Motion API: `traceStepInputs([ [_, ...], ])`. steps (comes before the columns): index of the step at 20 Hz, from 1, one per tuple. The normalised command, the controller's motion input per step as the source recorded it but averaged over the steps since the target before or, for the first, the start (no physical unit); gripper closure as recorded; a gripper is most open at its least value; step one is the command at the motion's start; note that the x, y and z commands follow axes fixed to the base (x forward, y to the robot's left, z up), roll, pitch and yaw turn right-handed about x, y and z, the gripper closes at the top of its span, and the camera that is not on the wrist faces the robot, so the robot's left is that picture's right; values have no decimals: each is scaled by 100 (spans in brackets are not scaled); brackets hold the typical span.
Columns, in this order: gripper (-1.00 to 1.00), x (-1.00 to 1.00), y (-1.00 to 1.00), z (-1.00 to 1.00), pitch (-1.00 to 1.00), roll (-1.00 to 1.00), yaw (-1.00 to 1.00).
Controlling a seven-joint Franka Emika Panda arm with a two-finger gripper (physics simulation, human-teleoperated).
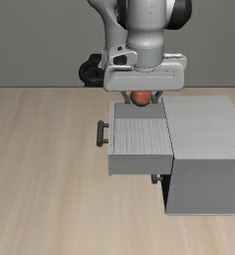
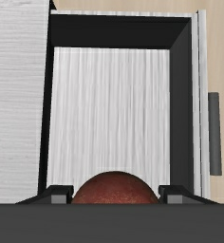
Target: Pick up the peach and place it in the top layer of the cabinet
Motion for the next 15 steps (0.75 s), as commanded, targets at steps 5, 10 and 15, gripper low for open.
traceStepInputs([
  [5, -100, 40, 0, 0, 0, 0, 0],
  [10, -100, 0, 0, 0, 0, 0, 0],
  [15, -100, 0, 0, 0, 0, 0, 0],
])
